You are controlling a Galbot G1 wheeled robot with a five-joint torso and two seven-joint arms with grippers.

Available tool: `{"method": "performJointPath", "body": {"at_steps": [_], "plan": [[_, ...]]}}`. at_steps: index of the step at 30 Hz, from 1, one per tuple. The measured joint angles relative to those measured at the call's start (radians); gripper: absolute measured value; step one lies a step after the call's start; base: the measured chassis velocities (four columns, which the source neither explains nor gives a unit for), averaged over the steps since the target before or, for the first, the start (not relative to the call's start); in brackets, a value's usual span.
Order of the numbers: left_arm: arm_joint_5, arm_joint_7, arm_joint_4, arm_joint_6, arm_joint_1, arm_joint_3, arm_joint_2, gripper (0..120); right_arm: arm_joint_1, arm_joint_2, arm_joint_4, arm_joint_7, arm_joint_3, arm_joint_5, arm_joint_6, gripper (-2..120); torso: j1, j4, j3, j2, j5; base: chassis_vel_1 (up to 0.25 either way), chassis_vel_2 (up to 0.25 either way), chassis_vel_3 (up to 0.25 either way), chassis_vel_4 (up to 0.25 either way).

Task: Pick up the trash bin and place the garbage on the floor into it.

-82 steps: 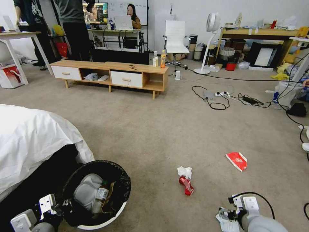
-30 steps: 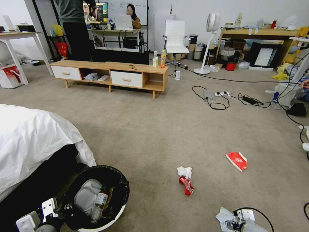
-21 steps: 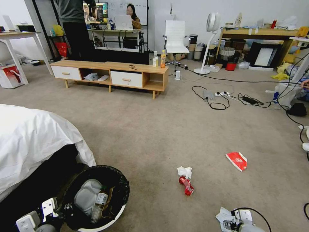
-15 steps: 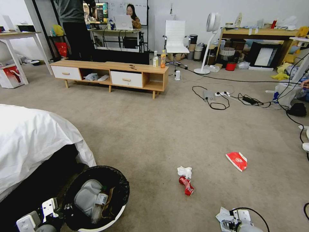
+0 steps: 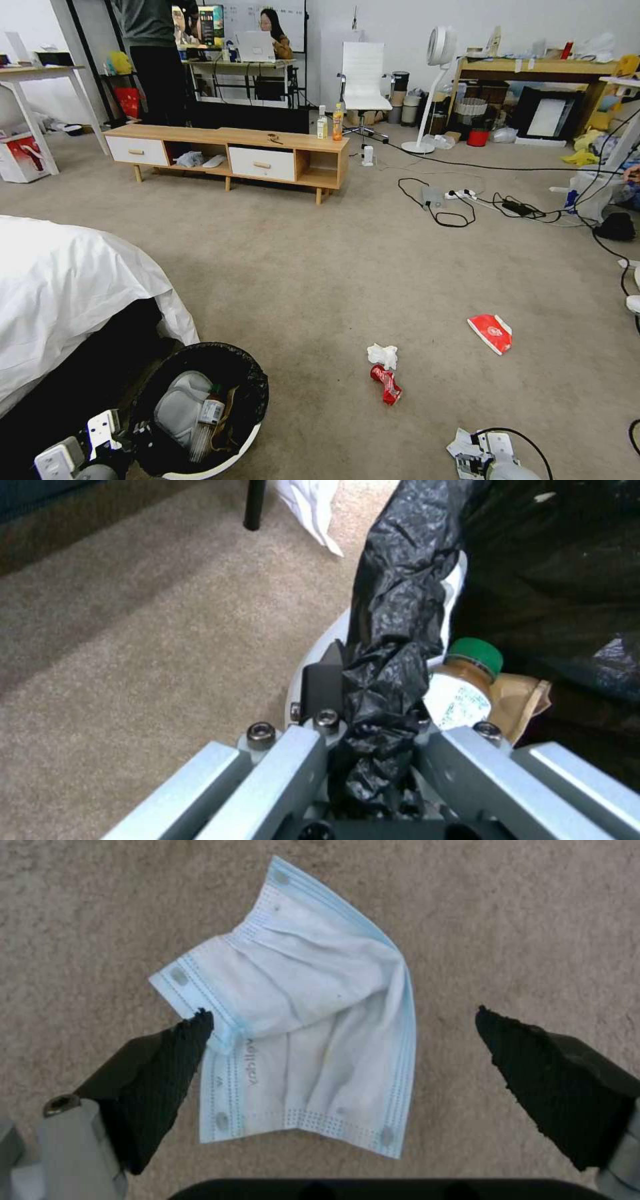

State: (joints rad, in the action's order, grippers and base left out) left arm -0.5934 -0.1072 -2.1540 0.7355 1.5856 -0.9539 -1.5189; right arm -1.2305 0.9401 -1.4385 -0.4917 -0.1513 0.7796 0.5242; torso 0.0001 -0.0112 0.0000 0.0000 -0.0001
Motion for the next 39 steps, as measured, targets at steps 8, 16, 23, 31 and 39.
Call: {"method": "performJointPath", "body": {"at_steps": [8, 16, 23, 31, 39], "plan": [[-0.001, 0.0, -0.001, 0.0, 0.003, -0.004, 0.004, 1, 0.026, 0.014, 0.022, 0.002, 0.021, -0.006, -0.003, 100, 0.0, 0.0001, 0.0, 0.0, 0.0, 0.0, 0.0, 0.0, 0.0], [-0.002, 0.0, -0.002, -0.002, 0.008, -0.005, 0.005, 1, 0.053, 0.031, 0.068, 0.013, 0.039, -0.033, -0.017, 100, 0.0, 0.0001, 0.0, 0.0, 0.0, 0.0, 0.0, 0.0, 0.0], [-0.003, 0.0, -0.005, -0.002, 0.007, -0.006, 0.007, 1, 0.058, 0.037, 0.083, 0.019, 0.041, -0.044, -0.022, 100, 0.0, 0.0, 0.0, 0.0, 0.0, 0.0, 0.0, 0.0, 0.0], [-0.003, 0.0, -0.005, -0.003, 0.007, -0.005, 0.007, 1, 0.061, 0.04, 0.099, 0.026, 0.047, -0.058, -0.029, 100, 0.0, 0.0, 0.0, 0.0, 0.0, 0.0, 0.0, 0.0, 0.0], [-0.003, -0.001, -0.005, -0.005, 0.008, -0.005, 0.006, 1, 0.067, 0.053, 0.116, 0.034, 0.057, -0.073, -0.037, 100, 0.0, 0.0, 0.0, 0.0, 0.0, 0.0, 0.0, 0.0, 0.0]]}}
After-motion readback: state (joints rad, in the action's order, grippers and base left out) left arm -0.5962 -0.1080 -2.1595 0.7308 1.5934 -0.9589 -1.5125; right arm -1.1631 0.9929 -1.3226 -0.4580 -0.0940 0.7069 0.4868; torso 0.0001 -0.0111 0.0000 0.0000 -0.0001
